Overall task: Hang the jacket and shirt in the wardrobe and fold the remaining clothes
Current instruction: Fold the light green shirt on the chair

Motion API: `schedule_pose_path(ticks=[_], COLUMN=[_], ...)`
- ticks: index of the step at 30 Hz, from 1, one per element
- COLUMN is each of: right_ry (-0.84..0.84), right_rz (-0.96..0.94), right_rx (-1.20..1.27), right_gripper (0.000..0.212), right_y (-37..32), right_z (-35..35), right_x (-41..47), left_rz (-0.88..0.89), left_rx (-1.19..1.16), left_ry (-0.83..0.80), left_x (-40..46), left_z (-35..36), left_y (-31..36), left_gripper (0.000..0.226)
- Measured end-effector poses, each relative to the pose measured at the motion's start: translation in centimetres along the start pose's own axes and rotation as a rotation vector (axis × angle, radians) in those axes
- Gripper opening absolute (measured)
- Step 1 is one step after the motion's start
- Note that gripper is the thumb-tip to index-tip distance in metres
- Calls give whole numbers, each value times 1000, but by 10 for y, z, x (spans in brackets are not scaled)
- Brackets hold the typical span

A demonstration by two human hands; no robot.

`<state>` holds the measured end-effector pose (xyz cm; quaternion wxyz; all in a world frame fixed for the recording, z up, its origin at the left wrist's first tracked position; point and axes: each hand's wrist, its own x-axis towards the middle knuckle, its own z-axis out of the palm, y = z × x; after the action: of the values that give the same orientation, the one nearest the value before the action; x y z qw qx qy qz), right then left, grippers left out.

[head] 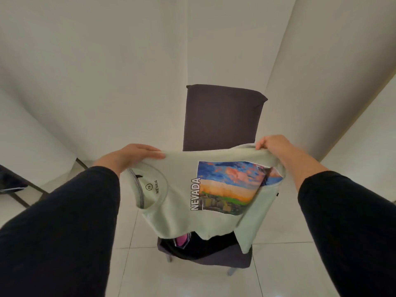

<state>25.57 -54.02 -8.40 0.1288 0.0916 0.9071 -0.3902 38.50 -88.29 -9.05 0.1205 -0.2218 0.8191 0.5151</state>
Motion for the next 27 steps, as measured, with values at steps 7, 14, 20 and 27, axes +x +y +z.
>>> schedule_pose_path(ticks=[7,14,20,27], right_ry=[-333,-301,94,242], right_rz=[-94,-308,-427,-292], right_rx=[-177,-661,-1124,-697], right_gripper=[53,41,30,30], right_y=[7,11,31,27], right_z=[6,20,29,29], right_x=[-26,-24,-8,49], left_rz=[158,128,134,164], left_rx=[342,597,605,527], left_ry=[277,497,517,606], left_x=[8,22,37,74], left_z=[-19,-30,-7,20], left_y=[-1,6,15,32], left_gripper=[26,36,39,37])
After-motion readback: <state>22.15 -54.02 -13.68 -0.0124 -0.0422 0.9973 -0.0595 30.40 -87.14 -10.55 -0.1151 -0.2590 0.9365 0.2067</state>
